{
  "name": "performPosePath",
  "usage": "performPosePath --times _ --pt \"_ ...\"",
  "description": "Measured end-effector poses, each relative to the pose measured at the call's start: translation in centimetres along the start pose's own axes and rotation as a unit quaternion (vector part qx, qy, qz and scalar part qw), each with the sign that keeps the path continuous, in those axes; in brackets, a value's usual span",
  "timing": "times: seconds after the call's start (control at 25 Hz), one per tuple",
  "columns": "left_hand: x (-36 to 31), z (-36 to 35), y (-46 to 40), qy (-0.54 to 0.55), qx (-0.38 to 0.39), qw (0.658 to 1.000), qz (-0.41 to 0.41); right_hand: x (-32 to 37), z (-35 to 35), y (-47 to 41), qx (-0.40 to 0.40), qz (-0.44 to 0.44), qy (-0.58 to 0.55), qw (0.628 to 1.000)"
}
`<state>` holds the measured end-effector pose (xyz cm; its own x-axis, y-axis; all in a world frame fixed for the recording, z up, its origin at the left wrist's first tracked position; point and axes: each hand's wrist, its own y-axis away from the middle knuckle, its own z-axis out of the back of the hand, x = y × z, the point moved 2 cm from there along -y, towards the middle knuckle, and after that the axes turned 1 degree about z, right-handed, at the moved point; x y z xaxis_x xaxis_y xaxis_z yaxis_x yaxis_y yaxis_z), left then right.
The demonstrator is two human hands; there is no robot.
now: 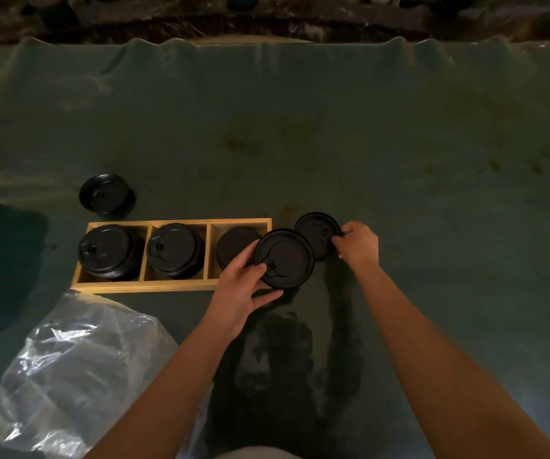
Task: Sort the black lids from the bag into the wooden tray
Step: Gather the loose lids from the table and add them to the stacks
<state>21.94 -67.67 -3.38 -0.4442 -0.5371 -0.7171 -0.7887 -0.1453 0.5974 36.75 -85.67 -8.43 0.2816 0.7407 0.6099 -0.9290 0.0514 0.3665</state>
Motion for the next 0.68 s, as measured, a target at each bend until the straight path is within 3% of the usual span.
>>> performPosePath --times 0.08,0.2,0.32,0.48,0.68 --pt "-0.4 0.3 0.2 0.004 -0.008 1.000 -0.011 -0.1 0.5 0.2 -0.015 0.001 -0.014 1.000" --pt "-0.8 0.5 0.5 0.015 -0.017 1.000 -0.016 0.6 2.7 1.0 -0.046 -0.021 -0.203 0.978" --pt "-1.2 0.3 1.0 0.021 -0.017 0.999 -0.020 3.4 5.0 3.3 -0.018 0.063 -0.326 0.943" --pt "-2.4 -0.3 2.1 0.035 0.008 0.999 -0.035 7.1 4.8 6.9 0.047 0.128 -0.270 0.953" --pt "-3.0 0.8 4.3 0.024 0.008 0.996 -0.086 9.5 1.8 10.2 0.014 0.180 -0.122 0.976"
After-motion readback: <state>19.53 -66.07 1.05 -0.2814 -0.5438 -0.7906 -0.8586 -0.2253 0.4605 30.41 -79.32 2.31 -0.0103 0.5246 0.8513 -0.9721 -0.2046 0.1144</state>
